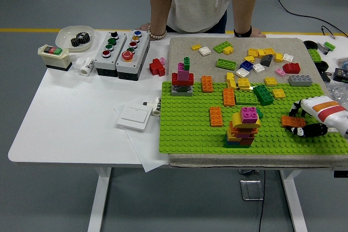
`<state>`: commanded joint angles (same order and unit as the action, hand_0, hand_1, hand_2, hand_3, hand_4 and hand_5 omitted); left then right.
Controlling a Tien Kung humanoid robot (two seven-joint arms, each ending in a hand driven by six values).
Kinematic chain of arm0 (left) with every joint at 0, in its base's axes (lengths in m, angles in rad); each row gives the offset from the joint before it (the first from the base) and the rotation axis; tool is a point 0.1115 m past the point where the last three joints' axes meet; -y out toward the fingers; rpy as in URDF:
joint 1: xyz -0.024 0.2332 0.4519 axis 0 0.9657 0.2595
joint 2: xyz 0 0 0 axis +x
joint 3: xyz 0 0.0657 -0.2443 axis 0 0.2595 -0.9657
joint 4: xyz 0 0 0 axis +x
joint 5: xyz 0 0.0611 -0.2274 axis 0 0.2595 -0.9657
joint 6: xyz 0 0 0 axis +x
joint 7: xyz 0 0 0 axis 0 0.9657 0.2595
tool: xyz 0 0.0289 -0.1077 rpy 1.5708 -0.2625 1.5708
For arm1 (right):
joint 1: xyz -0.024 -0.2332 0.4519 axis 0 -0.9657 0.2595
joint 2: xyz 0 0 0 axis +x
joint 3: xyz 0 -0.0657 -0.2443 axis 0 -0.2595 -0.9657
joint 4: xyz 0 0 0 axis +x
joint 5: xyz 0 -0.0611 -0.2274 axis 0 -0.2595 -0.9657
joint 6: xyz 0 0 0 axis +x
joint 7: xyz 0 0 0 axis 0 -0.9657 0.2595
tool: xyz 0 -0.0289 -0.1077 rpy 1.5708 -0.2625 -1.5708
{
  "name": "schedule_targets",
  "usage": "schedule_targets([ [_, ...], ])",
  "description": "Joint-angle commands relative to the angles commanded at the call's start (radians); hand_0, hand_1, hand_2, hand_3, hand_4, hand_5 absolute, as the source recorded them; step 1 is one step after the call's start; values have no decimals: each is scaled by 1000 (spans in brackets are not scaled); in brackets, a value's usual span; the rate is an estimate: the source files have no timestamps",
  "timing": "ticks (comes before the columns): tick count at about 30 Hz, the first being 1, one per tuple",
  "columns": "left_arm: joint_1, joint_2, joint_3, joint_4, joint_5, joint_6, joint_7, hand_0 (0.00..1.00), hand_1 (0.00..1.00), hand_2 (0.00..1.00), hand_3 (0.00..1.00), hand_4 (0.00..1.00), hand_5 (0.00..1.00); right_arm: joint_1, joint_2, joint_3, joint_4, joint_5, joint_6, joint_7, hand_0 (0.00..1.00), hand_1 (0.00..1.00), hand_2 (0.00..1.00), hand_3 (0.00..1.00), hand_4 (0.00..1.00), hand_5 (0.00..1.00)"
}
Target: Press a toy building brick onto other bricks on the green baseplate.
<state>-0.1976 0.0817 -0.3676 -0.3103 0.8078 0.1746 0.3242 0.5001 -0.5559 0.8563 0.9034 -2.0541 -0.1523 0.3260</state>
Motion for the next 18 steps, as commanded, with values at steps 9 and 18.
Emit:
schedule_targets([
  [9, 4, 1, -5, 0, 10, -2, 2, 797, 771, 739, 586, 648, 660, -6, -8, 12, 25, -1, 0, 2, 541, 470, 519, 521, 718, 385],
  [18, 7, 2, -10, 0, 21, -3, 4, 796, 772, 740, 586, 650, 662, -18, -24, 45, 77, 7, -5, 6, 541, 465, 516, 522, 706, 379],
])
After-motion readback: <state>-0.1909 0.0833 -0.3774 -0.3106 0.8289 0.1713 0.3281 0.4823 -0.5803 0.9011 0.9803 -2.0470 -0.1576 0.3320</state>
